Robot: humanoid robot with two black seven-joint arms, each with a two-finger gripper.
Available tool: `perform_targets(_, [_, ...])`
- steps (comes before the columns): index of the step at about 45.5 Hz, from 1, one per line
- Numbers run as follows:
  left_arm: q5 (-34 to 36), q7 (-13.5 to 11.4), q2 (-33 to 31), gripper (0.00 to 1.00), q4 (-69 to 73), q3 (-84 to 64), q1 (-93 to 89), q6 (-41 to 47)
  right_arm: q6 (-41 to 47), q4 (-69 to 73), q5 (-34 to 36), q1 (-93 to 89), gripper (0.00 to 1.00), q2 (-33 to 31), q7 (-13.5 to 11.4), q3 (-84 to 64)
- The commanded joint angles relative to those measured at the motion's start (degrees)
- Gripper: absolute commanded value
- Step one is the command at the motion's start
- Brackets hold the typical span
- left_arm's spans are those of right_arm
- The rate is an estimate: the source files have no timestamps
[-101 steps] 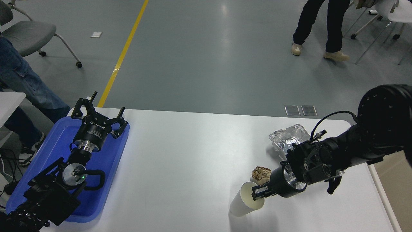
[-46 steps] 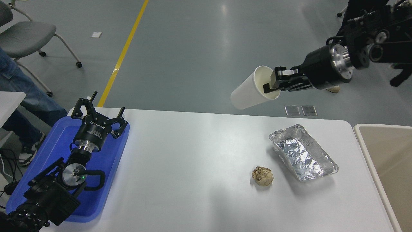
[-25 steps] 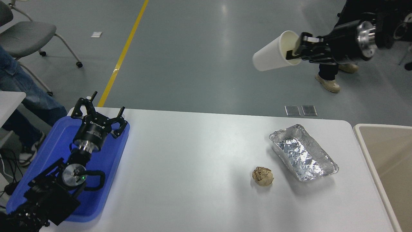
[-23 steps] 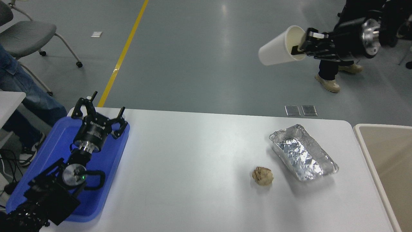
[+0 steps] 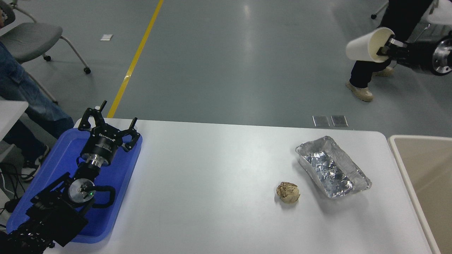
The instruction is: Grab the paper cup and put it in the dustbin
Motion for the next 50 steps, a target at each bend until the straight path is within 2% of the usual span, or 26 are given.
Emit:
perform_targets(1, [-0.01, 0.00, 0.00, 1.00, 0.00, 0.00, 0.00, -0.08, -7.36, -5.31, 1.58, -11.75, 0.00, -2.05, -11.44, 0.24])
perform_targets(2, [-0.01, 0.08, 0.00, 1.00, 0.00, -0.09, 0.00, -0.08, -7.97, -5.83, 1.58, -13.15, 0.00, -2.14, -12.94, 0.42])
perform_targets(3, [-0.01, 0.00, 0.00, 1.00, 0.00, 0.00, 0.00, -0.08, -8.41, -6.19, 1.58, -13.94, 0.00, -2.14, -13.39, 0.59])
perform_targets(8, [-0.01, 0.00, 0.00, 1.00, 0.00, -0.09, 0.00, -0.08, -10.08, -7.33, 1.58, -17.29, 0.00, -2.75, -13.83, 0.77])
perform_targets(15, [-0.01, 0.00, 0.00, 1.00, 0.00, -0.09, 0.00, -0.07, -12.54, -8.65, 1.67, -21.59, 0.00, -5.74, -14.01, 1.03])
perform_targets(28, [-0.01, 0.00, 0.00, 1.00, 0.00, -0.09, 0.00, -0.08, -13.60, -12.52, 4.40, -33.90, 0.00, -5.83, -14.09, 7.53])
perform_targets(50, [-0.01, 0.00, 0.00, 1.00, 0.00, 0.00, 0.00, 0.01, -14.66, -14.80, 4.05, -47.35, 0.00, -4.25, -14.01, 21.50])
